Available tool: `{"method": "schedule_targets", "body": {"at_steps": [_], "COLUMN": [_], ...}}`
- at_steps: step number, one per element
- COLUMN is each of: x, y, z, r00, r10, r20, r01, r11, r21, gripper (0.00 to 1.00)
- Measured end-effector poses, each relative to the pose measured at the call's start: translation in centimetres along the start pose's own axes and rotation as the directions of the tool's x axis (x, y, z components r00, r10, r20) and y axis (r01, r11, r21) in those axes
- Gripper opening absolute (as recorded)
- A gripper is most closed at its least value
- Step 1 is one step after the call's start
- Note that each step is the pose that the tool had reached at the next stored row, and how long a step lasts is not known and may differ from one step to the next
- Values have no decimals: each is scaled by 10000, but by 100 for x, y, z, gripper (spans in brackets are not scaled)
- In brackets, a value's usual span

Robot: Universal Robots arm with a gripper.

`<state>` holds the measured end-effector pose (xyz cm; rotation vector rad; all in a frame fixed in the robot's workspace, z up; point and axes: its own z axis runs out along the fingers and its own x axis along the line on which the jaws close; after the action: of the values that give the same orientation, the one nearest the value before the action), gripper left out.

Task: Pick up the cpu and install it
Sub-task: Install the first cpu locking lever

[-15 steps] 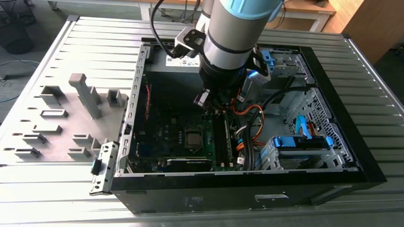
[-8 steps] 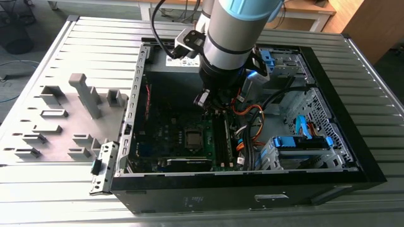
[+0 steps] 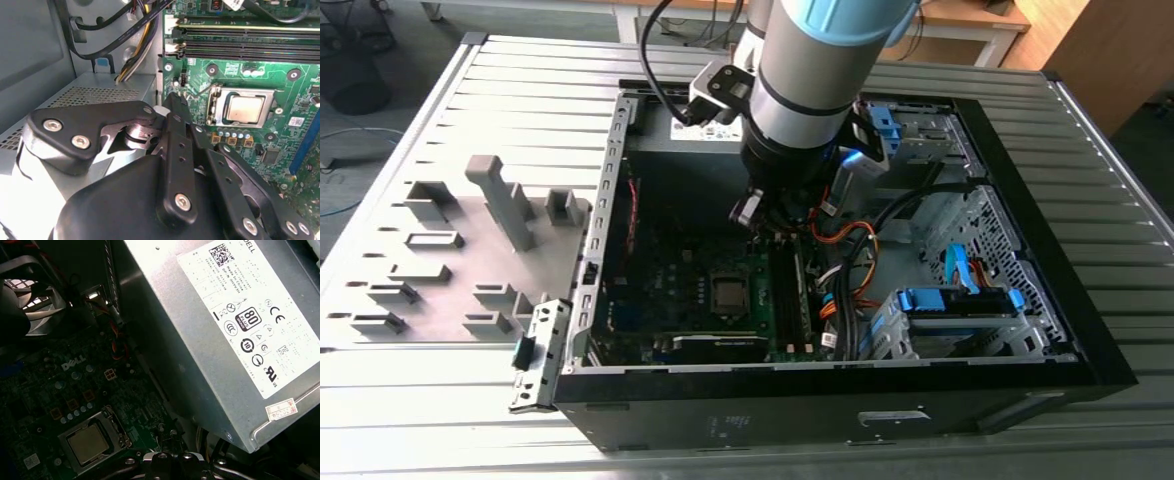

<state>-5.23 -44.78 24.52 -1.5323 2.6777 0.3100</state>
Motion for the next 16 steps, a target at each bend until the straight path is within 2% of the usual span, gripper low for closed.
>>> {"method": "schedule_targets", "body": {"at_steps": [16], "x": [-14], "y": [3], "z": [74], "r00": [10000], "r10": [-54], "r20": [-10], "r01": [54], "r11": [10000], "r21": [-7], "gripper": [11]}}
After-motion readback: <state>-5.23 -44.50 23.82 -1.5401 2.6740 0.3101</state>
